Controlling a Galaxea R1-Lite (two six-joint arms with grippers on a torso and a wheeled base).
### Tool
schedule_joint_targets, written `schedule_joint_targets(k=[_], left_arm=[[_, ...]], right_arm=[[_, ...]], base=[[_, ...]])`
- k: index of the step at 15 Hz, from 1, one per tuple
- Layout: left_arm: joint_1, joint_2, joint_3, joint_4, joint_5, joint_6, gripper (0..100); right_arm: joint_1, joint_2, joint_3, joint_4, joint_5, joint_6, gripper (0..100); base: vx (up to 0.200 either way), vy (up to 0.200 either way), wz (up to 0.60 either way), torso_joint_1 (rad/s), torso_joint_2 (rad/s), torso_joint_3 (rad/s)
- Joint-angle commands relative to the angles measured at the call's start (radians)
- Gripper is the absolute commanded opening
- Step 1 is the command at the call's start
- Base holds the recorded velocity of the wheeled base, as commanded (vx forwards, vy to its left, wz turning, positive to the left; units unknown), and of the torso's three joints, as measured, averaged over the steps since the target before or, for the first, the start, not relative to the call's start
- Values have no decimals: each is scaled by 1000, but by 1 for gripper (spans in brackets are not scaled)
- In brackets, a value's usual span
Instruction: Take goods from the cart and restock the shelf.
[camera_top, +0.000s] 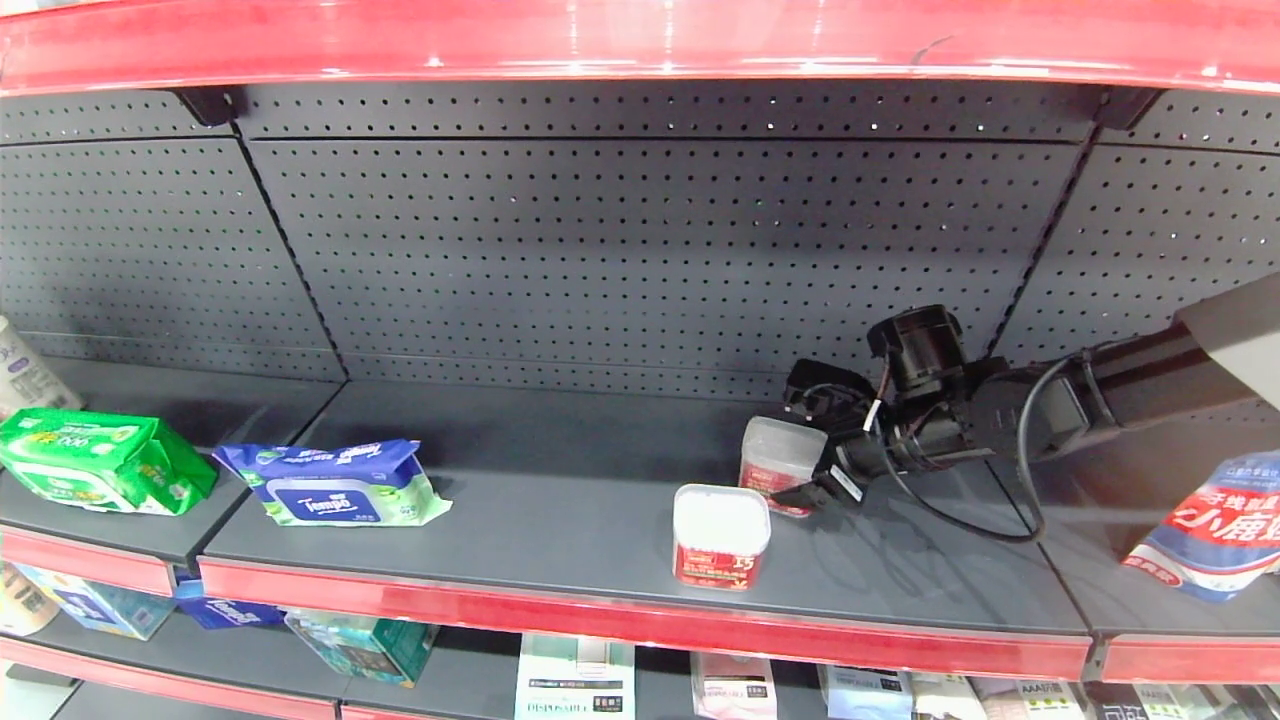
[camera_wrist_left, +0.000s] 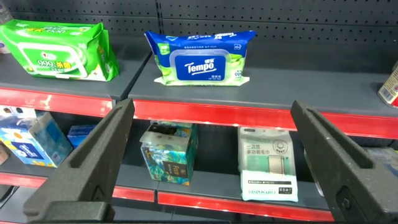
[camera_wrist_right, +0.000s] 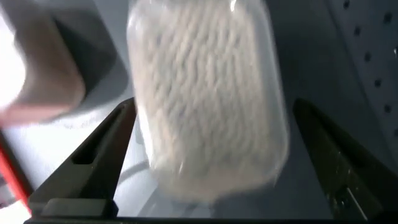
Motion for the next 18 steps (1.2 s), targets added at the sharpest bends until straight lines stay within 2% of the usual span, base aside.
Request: schedule_joint_targets(k=[1, 4, 7, 18], left_arm=[[0, 0, 0, 0, 0, 0, 100], [0, 0, 0, 0, 0, 0, 100], [0, 0, 0, 0, 0, 0, 100], [0, 0, 0, 0, 0, 0, 100]], right_arm=[[-13, -44, 51, -3, -12, 4, 100], [-24, -70, 92, -4, -32, 5, 100], [-25, -62, 83, -26, -73, 30, 100], [-24, -13, 20, -26, -124, 51, 100]], base=[[0, 0, 0, 0, 0, 0], [0, 0, 0, 0, 0, 0], [0, 0, 0, 0, 0, 0], [0, 0, 0, 0, 0, 0]])
